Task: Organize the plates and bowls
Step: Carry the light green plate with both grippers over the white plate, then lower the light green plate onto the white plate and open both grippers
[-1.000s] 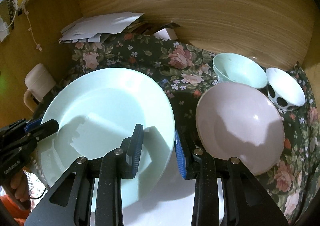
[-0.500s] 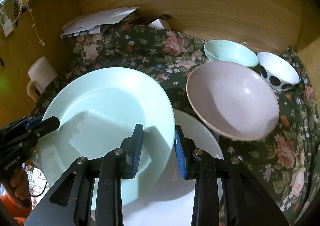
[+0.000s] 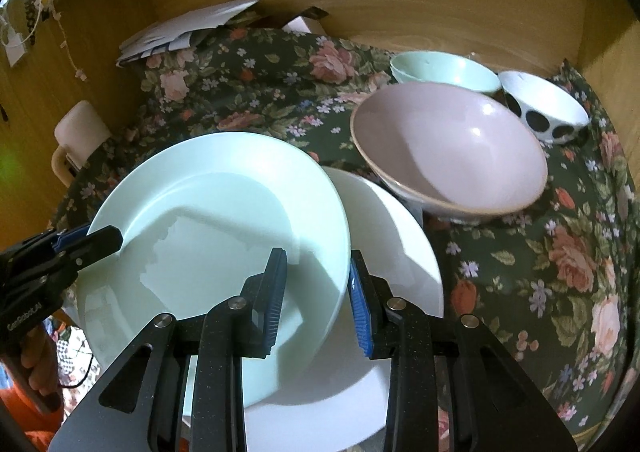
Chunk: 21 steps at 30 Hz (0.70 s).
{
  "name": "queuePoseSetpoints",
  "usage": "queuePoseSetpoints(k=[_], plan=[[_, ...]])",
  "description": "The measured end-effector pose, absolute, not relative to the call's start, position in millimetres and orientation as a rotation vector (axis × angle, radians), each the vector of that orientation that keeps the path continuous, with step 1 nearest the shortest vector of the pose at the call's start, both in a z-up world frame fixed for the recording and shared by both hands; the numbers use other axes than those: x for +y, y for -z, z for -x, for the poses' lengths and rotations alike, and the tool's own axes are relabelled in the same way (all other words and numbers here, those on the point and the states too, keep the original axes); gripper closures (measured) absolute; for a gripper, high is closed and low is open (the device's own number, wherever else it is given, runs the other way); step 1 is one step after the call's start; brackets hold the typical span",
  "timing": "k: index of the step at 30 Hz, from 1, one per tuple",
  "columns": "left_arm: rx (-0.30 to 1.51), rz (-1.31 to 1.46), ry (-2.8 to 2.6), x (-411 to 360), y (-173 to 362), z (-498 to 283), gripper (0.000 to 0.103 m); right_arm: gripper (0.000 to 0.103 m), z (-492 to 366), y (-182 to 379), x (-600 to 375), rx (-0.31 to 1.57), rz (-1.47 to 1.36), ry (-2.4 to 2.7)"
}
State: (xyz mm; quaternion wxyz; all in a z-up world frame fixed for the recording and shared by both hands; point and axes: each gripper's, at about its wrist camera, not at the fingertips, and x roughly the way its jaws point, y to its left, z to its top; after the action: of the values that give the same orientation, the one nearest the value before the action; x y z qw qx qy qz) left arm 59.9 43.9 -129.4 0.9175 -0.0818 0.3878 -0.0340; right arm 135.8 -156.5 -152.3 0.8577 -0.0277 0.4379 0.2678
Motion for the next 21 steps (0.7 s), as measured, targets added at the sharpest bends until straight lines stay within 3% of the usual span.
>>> queuePoseSetpoints(k=[21], plan=[[0.892, 0.159, 0.096, 24, 154, -86, 0.08, 0.075, -135, 160, -182, 0.926, 0.062, -0.524]])
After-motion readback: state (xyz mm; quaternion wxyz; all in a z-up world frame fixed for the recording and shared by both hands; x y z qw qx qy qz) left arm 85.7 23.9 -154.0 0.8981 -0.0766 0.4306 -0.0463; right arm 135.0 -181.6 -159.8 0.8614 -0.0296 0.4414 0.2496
